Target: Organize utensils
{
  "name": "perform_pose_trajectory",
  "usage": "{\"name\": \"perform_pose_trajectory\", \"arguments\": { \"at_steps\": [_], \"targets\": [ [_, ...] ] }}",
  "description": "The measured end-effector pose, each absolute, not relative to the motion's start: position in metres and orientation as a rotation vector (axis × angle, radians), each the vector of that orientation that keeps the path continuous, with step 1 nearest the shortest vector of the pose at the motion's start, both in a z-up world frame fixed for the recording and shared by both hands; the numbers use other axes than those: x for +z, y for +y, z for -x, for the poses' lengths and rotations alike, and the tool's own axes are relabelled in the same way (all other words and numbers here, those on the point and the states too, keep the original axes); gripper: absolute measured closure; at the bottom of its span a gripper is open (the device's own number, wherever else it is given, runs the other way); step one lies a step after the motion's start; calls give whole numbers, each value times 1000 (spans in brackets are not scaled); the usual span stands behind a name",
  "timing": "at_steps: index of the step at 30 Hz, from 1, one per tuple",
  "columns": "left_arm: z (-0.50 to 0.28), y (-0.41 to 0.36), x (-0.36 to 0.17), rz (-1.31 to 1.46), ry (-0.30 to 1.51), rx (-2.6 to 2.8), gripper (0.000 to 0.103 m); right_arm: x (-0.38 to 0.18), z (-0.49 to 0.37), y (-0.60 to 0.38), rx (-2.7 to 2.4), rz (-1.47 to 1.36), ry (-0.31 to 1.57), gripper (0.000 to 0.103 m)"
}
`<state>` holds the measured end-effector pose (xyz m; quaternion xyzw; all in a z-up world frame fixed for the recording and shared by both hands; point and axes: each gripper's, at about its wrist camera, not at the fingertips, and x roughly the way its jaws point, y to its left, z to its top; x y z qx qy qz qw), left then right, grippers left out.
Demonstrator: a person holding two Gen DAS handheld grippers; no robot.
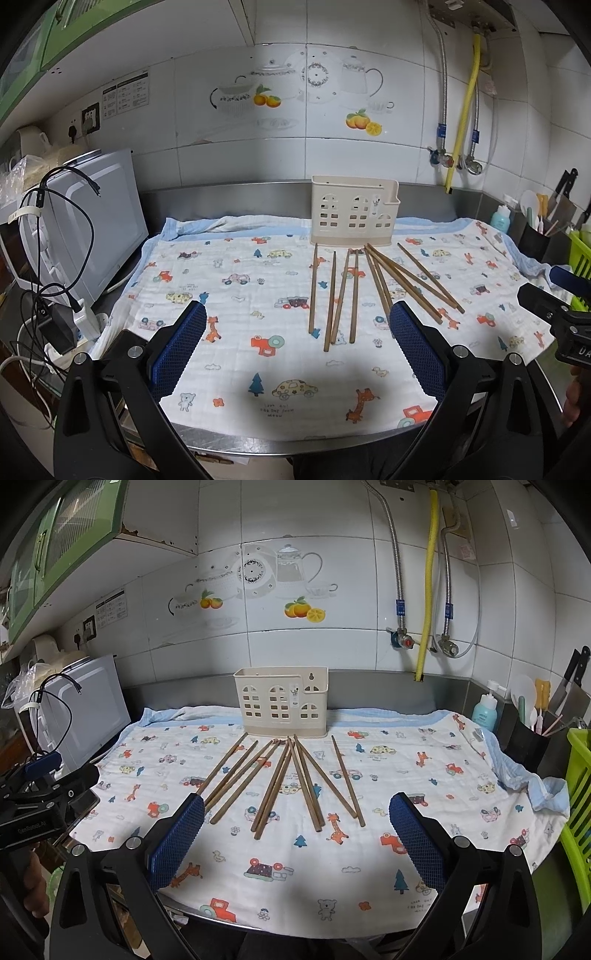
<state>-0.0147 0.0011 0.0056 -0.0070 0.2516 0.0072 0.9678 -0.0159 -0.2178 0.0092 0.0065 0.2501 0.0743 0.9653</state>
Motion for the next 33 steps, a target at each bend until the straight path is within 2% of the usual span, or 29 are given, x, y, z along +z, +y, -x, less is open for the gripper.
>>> {"name": "perform_pose_trajectory", "arguments": {
  "at_steps": [33],
  "targets": [
    [19,-1,7,14,504,11,5,9,17,-216,155,-16,507,6]
  ]
}}
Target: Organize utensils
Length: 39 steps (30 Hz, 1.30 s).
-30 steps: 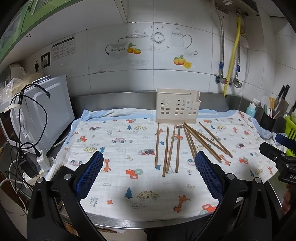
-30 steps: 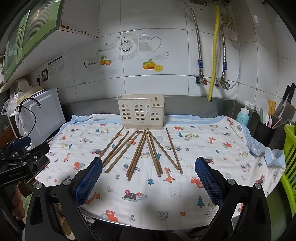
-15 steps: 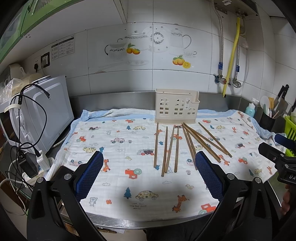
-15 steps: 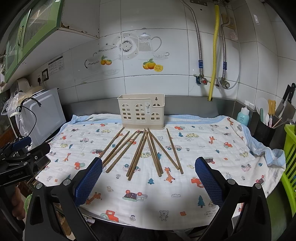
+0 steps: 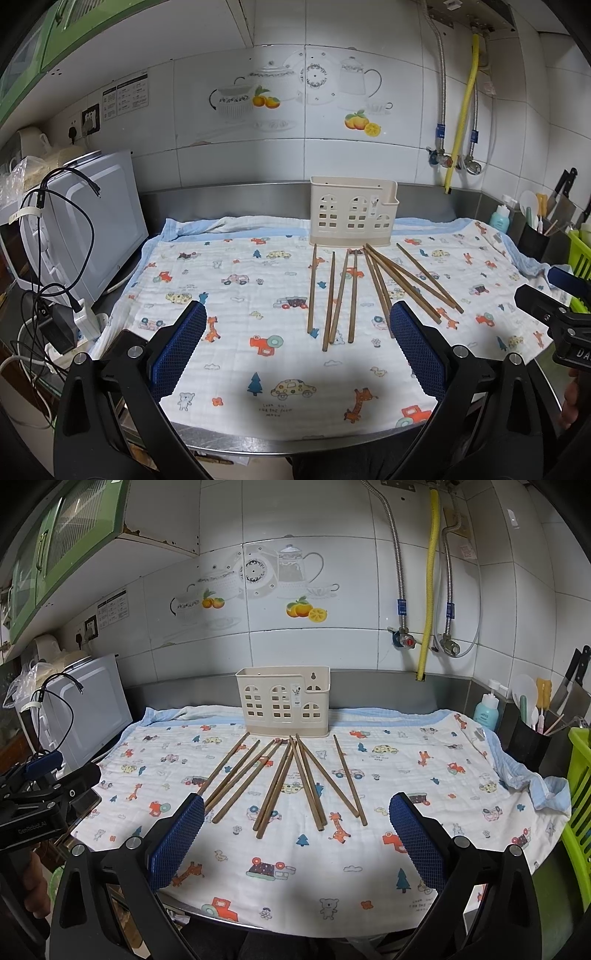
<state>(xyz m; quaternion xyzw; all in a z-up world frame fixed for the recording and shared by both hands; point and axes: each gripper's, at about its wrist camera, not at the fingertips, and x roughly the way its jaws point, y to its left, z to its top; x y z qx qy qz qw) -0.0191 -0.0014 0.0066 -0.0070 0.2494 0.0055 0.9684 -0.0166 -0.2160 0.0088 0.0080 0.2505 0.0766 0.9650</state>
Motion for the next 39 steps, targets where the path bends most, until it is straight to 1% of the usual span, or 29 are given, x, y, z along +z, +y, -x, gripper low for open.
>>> {"name": "perform_pose_trajectory", "arguments": {
  "at_steps": [13,39],
  "targets": [
    [19,-2,5,16,508,12,5,6,14,-214,157,-16,514,6],
    [-33,-3,-26,3,607,14,5,-29,-31,-226,160,-8,592,6]
  ]
}}
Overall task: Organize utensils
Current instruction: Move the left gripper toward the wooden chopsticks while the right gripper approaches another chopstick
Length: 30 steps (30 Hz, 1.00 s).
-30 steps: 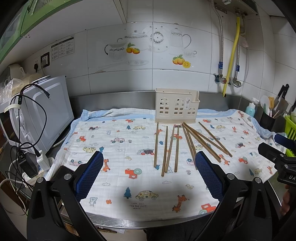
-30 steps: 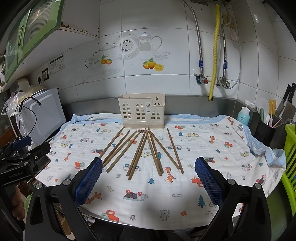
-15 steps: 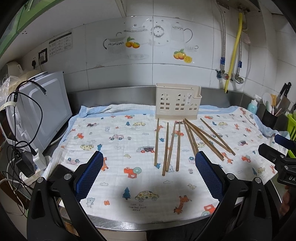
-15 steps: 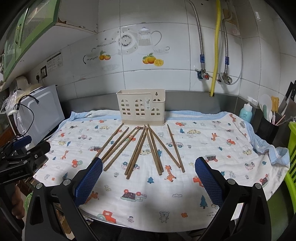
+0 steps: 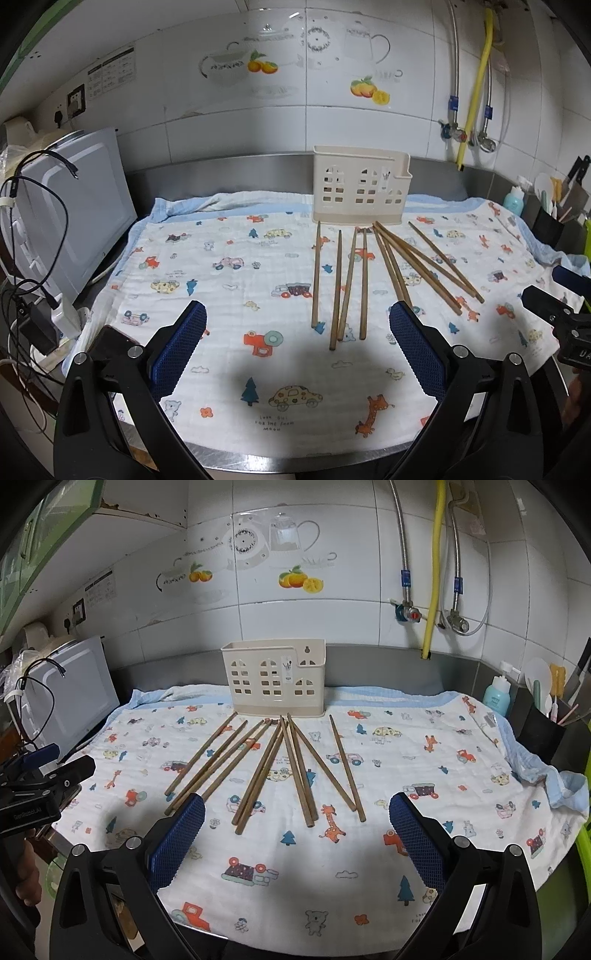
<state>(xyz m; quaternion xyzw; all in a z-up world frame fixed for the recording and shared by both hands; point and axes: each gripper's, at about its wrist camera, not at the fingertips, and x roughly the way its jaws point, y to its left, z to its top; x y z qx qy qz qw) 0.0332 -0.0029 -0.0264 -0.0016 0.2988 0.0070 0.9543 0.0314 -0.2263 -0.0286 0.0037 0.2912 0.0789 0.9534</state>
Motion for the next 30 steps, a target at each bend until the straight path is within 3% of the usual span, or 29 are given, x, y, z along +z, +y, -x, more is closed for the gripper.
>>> {"name": "perform_pose_trajectory", "arguments": {
  "at_steps": [30],
  "targets": [
    [-120,-11,-78,-1,779,-30,5,-71,-101,-251,156,-5,697,6]
  ]
}}
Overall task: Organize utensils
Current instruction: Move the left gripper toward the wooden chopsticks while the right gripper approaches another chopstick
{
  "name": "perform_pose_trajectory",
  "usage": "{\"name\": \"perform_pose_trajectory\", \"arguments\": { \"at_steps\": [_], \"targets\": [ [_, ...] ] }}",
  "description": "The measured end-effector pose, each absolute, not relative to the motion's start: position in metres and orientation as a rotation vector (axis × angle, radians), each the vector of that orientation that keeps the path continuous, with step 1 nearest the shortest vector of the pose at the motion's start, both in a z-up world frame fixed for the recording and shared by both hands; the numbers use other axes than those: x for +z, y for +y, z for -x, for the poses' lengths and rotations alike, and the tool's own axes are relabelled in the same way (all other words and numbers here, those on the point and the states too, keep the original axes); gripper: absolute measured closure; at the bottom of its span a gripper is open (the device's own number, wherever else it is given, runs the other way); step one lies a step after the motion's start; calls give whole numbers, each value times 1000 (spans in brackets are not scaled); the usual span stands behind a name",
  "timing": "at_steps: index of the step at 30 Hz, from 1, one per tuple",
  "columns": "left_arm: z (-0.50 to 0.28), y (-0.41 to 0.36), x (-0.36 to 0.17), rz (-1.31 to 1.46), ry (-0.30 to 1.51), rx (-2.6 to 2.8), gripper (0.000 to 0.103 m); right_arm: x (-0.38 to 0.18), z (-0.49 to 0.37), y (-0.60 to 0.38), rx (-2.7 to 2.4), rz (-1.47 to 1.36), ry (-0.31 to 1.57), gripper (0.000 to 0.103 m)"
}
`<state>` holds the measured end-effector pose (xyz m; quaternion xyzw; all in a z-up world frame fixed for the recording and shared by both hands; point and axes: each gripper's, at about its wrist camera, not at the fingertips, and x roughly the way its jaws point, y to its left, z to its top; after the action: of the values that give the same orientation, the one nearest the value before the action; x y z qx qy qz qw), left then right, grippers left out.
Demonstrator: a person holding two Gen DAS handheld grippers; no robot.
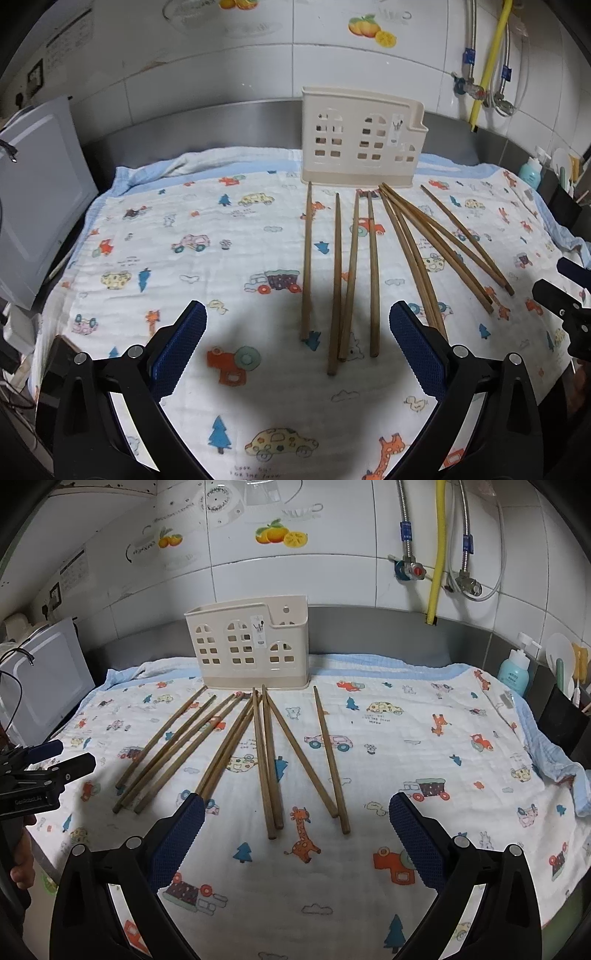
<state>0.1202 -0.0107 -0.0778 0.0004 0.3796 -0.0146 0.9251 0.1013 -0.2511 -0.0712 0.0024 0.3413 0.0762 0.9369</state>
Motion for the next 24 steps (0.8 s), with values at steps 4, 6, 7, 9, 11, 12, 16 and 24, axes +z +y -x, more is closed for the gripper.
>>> {"name": "perform_pose_trajectory", "arguments": {
  "at_steps": [4,6,7,9,11,12,16,24],
  "targets": [
    [-130,-12,-84,3,799,-40,5,-77,-109,-256,153,-10,715,6],
    [-135,-12,-87,5,812,-45,5,-81,-113,-258,152,-10,724,6],
    [-137,-13,-88,5,814,-44,6,-82,-114,-258,149,-8,728,6],
    [-141,-13,-90,2,819,-41,6,-86,-118,-260,148,-10,737,7],
    [-147,-13,-92,0,830,-38,6,-89,-122,-263,141,-6,745,7],
    [-149,-13,-93,-5,835,-35,6,-90,-124,-264,138,-5,750,7],
    [-157,-13,-96,-5,842,-27,6,-93,-130,-266,128,1,757,7],
    [-171,-9,-102,23,862,-15,11,-94,-143,-270,111,15,766,8]
  ]
}}
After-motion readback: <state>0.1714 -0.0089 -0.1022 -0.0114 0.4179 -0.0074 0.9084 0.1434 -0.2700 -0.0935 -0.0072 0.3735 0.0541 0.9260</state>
